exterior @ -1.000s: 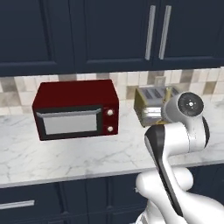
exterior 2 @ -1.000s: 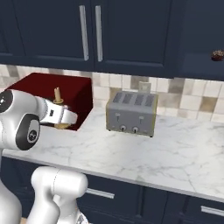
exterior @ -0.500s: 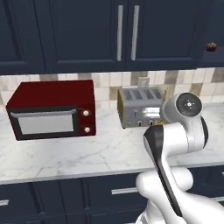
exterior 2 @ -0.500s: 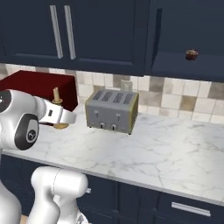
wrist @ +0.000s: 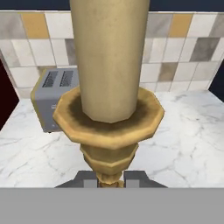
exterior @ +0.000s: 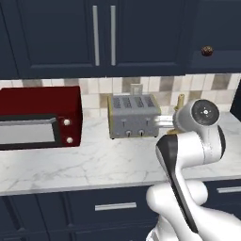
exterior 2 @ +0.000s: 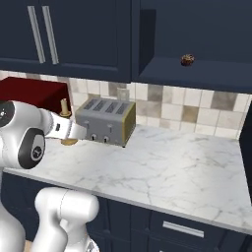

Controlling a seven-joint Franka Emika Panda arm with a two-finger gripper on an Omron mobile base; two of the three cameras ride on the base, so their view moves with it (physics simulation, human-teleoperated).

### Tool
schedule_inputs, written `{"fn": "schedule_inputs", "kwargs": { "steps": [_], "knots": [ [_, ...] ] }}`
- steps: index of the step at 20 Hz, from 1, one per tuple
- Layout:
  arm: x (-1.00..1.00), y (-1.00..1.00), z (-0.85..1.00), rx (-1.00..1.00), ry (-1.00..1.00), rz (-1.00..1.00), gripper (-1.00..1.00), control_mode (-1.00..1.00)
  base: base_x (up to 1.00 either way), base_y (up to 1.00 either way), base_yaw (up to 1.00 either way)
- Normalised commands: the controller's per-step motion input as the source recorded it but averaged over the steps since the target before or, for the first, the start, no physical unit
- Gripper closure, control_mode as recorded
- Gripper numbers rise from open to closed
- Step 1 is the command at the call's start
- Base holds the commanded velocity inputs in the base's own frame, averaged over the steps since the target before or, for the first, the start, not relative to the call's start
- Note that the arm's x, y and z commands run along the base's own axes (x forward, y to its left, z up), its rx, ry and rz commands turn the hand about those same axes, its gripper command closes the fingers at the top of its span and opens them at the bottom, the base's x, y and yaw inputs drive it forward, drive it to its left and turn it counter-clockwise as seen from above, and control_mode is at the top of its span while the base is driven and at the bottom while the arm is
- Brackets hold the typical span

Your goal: Pick the candle and candle from the dining table and place them in the open cabinet. Close the cabinet after placing the objects.

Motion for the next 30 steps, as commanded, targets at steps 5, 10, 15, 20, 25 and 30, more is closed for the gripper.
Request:
{"fn": "schedule_inputs", "kwargs": {
  "steps": [5,10,15,20,25,30],
  "knots": [
    [0.0,0.0,0.0,0.0,0.0,0.0,1.0,1.0,0.0,-0.45,0.04],
    [0.0,0.0,0.0,0.0,0.0,0.0,1.0,1.0,0.0,-0.6,0.0],
    [0.0,0.0,0.0,0.0,0.0,0.0,1.0,1.0,0.0,-0.51,0.0],
    [0.0,0.0,0.0,0.0,0.0,0.0,1.0,1.0,0.0,-0.34,0.0],
    [0.0,0.0,0.0,0.0,0.0,0.0,1.0,1.0,0.0,-0.02,0.0],
    [0.13,-0.17,0.04,0.01,0.0,0.0,1.0,-1.0,0.0,0.0,0.0]
  ]
}}
